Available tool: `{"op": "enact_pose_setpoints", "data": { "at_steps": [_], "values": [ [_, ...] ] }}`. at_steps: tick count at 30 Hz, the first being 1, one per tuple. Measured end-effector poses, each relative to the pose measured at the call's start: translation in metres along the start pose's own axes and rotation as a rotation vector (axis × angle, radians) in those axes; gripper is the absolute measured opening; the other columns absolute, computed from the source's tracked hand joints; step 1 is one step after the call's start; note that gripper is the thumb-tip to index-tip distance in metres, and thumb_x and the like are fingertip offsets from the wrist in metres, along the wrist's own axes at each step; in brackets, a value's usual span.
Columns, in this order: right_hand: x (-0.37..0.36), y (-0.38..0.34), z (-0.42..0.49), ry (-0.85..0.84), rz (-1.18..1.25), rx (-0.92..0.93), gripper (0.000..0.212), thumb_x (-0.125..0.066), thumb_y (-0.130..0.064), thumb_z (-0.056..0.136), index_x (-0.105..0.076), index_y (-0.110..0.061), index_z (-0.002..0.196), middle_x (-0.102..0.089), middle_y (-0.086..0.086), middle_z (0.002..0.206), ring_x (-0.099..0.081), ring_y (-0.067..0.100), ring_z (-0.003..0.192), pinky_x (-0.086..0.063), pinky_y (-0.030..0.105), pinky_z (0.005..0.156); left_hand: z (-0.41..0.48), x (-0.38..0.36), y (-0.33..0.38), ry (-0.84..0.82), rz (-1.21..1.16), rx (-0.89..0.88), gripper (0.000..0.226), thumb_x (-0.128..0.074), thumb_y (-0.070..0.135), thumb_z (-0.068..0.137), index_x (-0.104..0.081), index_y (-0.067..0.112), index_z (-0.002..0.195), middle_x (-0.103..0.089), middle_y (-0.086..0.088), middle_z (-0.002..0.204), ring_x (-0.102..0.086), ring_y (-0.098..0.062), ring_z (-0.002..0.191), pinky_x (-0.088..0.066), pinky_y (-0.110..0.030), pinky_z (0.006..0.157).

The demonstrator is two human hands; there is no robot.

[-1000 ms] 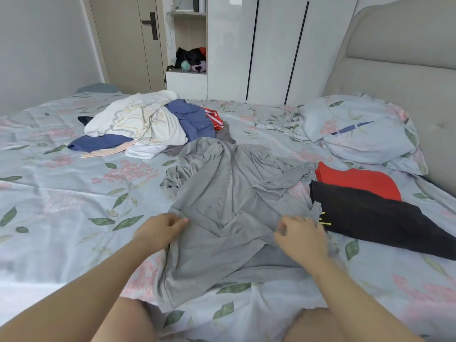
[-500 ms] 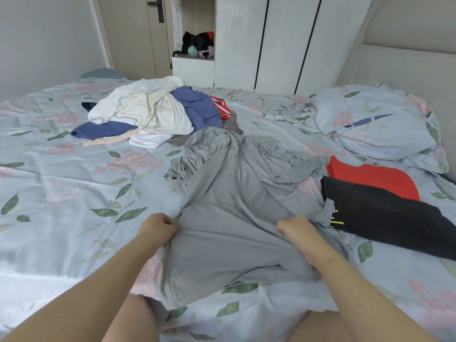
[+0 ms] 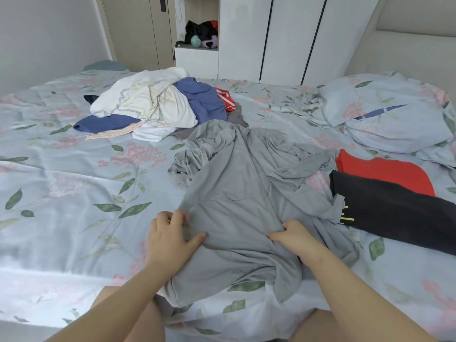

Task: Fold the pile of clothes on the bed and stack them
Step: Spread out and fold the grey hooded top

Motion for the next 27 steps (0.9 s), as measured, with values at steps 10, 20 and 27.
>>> {"op": "enact_pose_setpoints", "data": {
  "at_steps": [10,20,27],
  "values": [
    [-0.002,0.021,-0.025,-0.095,0.217,-0.065,0.017,-0.070,-0.014,0.084,-0.071,-0.004,0.097,-0.073,0.014,0.094,-0.068,0.028,0.091,-0.054,0.037,0.084,-0.033,-0.013,-0.008,-0.303,-0.179,-0.401,0.053,-0.059,0.075,0.059,-0.035,0.075,0.106,-0.039,0.039,0.124,-0.032,0.017,0.116,-0.021,-0.004,0.100],
    [-0.006,0.019,-0.033,-0.050,0.225,-0.022,0.009,-0.065,-0.013,0.088,-0.068,-0.005,0.090,-0.069,0.011,0.087,-0.064,0.022,0.078,-0.050,0.027,0.063,-0.041,0.006,-0.037,-0.002,-0.248,-0.072,0.043,-0.087,0.024,0.062,-0.049,0.043,0.063,-0.055,0.012,0.112,-0.053,-0.007,0.106,-0.032,-0.001,0.078],
    [-0.009,0.023,-0.029,0.005,0.182,-0.035,0.017,-0.062,-0.012,0.087,-0.063,0.003,0.096,-0.063,0.018,0.090,-0.056,0.022,0.078,-0.043,0.028,0.068,-0.037,0.005,-0.029,-0.122,-0.166,-0.017,0.033,-0.074,0.009,0.079,-0.055,0.027,0.059,-0.052,0.005,0.119,-0.048,-0.014,0.115,-0.027,-0.012,0.085]
  ]
}}
Point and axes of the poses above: each hand's wrist, its own z-axis towards the middle knuckle, its own x-axis out of the back of the hand, y = z × x, the point moved 8 cm from there along z, towards the middle knuckle
